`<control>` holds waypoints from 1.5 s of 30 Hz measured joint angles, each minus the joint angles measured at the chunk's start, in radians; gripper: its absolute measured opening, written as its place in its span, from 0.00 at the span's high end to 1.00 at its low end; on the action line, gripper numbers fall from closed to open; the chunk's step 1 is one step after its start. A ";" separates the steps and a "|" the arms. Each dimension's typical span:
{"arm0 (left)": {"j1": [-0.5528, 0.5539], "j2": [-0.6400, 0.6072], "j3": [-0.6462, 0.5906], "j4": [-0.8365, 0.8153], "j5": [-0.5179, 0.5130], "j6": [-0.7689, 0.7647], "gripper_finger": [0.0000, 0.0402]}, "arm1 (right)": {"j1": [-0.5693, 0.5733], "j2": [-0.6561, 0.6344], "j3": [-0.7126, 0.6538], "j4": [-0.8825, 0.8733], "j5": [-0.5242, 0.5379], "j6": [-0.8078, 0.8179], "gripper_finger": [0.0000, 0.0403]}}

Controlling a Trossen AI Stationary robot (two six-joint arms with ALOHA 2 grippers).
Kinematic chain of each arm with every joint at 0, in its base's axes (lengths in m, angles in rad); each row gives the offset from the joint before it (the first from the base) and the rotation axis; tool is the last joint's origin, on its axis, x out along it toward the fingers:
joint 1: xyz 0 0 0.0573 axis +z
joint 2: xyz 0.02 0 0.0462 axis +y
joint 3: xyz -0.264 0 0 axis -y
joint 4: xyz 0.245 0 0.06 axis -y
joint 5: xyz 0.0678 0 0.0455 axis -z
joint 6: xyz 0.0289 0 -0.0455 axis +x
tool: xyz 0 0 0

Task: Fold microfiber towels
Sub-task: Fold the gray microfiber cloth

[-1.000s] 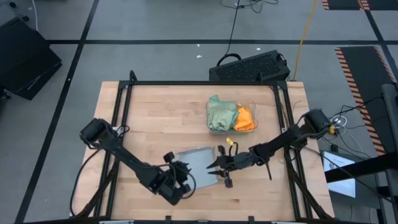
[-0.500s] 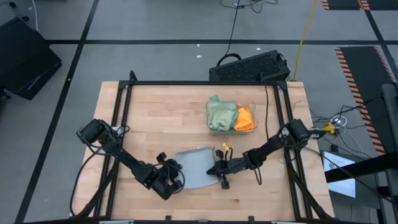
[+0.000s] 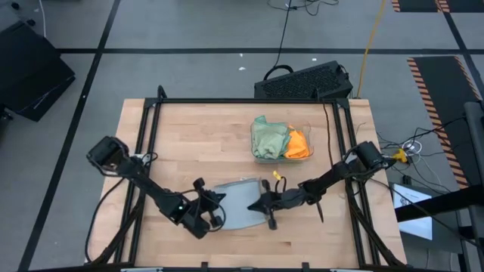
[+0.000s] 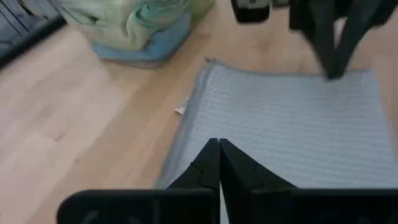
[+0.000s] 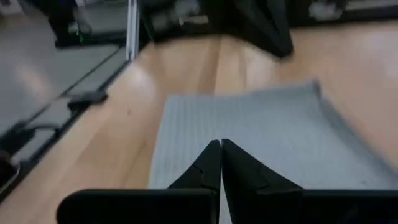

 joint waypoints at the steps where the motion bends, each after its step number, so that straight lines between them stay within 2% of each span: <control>1: 0.011 0.001 0.000 0.004 0.004 0.037 0.99 | 0.000 0.001 0.001 0.023 0.012 -0.009 0.99; 4: 0.047 0.022 -0.022 0.001 0.059 0.069 0.98 | -0.007 0.015 0.023 0.038 0.019 -0.023 0.99; 8: 0.086 0.035 -0.078 0.009 0.102 0.017 0.95 | -0.014 0.053 0.038 0.030 0.040 -0.023 0.99; 15: 0.085 0.035 -0.168 0.007 0.111 -0.041 0.99 | -0.014 0.109 0.035 -0.022 0.066 -0.021 0.99; 24: 0.093 -0.001 -0.185 0.009 0.103 -0.015 0.94 | -0.027 0.193 0.038 -0.007 0.071 0.042 0.99; 28: 0.074 -0.077 -0.185 0.036 0.103 0.001 0.97 | -0.023 0.161 0.036 -0.011 0.064 0.023 0.99; 32: 0.009 -0.136 -0.184 0.184 0.099 0.119 0.99 | -0.007 0.082 0.034 -0.062 0.062 -0.002 0.99; 35: -0.045 -0.129 -0.159 0.299 0.085 0.218 0.97 | 0.011 0.009 0.035 -0.157 0.061 0.001 0.98; 40: -0.122 -0.046 -0.063 0.284 0.083 0.263 0.89 | 0.062 -0.085 0.035 -0.330 0.061 -0.003 0.93; 45: -0.184 0.046 0.025 0.224 0.081 0.303 0.72 | 0.118 -0.139 0.016 -0.432 0.062 -0.004 0.88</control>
